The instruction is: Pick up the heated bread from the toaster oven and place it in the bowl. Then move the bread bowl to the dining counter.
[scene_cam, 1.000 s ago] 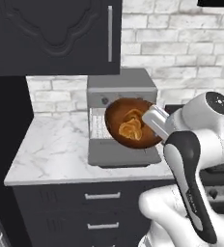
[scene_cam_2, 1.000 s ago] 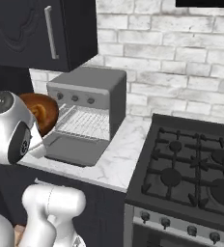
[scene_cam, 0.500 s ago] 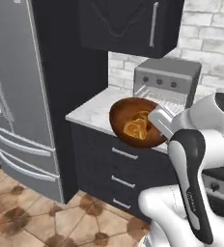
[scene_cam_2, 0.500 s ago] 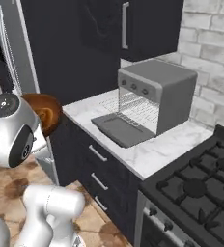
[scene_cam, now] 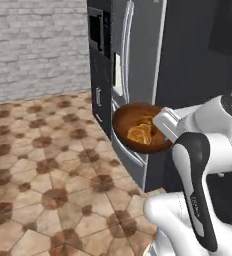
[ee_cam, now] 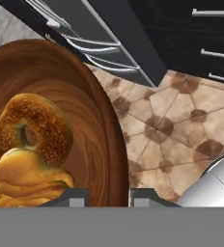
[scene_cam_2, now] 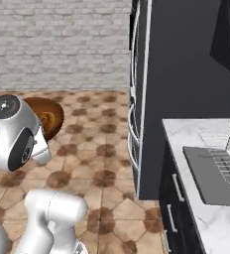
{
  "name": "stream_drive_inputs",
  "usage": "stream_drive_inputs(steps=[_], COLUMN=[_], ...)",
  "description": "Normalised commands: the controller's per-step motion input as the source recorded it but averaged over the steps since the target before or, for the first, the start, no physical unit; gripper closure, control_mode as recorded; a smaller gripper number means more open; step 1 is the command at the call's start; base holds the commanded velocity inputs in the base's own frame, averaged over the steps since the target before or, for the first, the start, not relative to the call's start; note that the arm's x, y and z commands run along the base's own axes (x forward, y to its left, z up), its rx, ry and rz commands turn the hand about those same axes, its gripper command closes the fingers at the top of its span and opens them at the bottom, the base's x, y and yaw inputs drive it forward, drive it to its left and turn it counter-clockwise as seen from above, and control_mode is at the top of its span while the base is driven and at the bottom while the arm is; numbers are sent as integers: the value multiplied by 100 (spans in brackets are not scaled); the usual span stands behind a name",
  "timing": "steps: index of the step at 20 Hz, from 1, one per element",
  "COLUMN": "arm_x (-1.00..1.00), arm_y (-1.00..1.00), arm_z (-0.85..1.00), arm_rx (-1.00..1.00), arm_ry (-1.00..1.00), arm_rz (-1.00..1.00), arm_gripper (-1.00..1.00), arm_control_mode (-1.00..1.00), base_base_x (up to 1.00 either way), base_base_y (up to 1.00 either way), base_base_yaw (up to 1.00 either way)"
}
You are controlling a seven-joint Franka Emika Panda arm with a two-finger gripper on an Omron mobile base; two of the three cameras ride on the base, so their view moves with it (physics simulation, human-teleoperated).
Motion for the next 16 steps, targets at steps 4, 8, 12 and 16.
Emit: stream_drive_inputs(steps=[4, 8, 12, 16], arm_x=[0, 0, 0, 0], arm_y=[0, 0, 0, 0], arm_z=[0, 0, 0, 0], arm_rx=[0, 0, 0, 0], arm_ry=[0, 0, 0, 0], arm_rz=[0, 0, 0, 0], arm_gripper=[100, 100, 100, 100], arm_control_mode=[100, 100, 100, 100], base_base_x=[0, 4, 81, 100], base_base_y=[5, 31, 61, 59], base_base_yaw=[100, 92, 61, 39])
